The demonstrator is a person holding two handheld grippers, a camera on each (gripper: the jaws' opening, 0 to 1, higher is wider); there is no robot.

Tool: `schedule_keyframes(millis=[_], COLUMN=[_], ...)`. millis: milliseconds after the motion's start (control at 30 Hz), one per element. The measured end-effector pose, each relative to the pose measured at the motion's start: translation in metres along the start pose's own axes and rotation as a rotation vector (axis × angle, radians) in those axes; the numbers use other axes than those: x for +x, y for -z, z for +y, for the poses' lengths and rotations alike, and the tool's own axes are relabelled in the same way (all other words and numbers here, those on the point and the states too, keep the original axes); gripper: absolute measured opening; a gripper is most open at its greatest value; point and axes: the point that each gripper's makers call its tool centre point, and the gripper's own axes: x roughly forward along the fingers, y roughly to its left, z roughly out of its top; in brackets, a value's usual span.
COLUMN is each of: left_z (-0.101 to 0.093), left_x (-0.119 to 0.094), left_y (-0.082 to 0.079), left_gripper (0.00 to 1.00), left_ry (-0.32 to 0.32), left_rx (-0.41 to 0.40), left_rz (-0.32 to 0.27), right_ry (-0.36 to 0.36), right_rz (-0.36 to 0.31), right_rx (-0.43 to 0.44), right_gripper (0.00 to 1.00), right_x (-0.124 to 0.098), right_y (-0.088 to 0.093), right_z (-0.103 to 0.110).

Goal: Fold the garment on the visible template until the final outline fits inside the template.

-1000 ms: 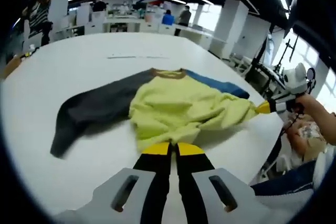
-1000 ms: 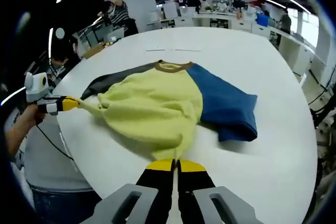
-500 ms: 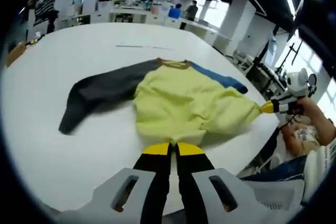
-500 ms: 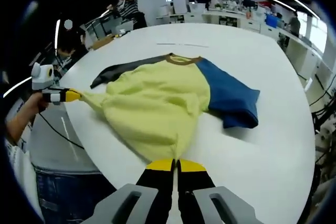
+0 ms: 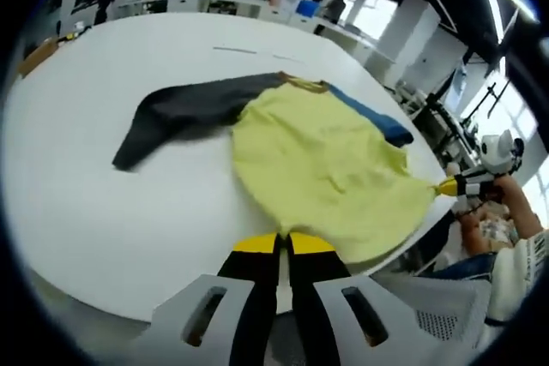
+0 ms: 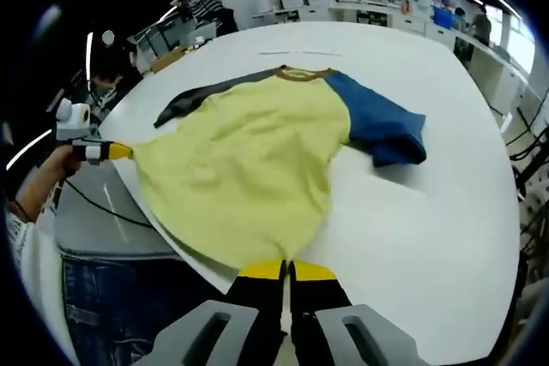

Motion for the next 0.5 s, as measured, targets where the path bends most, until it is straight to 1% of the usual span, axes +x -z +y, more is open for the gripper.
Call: schedule_keyframes(millis=[167, 300, 400, 500], left_z=[0.005, 0.005, 0.009, 0.012], left_x=[0.002, 0.0, 0.001, 0.002], left_y=[0.018, 0.028, 0.036, 0.044], left_gripper=[0.01, 0.01, 0.01, 0.01], left_ry=[-0.03, -0.036, -0.056, -0.075], left_rx=[-0.042, -0.077, -0.083, -0.086], left_rz=[0.067, 0.102, 0.128, 0.151], right_ry=[0.003, 0.002, 0.023, 0.024], right_rz=[0.03, 0.052, 0.081, 0.088], right_rx=[0.006, 0.045, 0.044, 0.068], right_gripper=[0.0, 0.0, 0.0, 0.0], right_x=[0.0, 0.003, 0.007, 0.011], right_y=[0.014, 0.029, 0.042, 0.05], right_z=[0.005, 0.007, 0.004, 0.003])
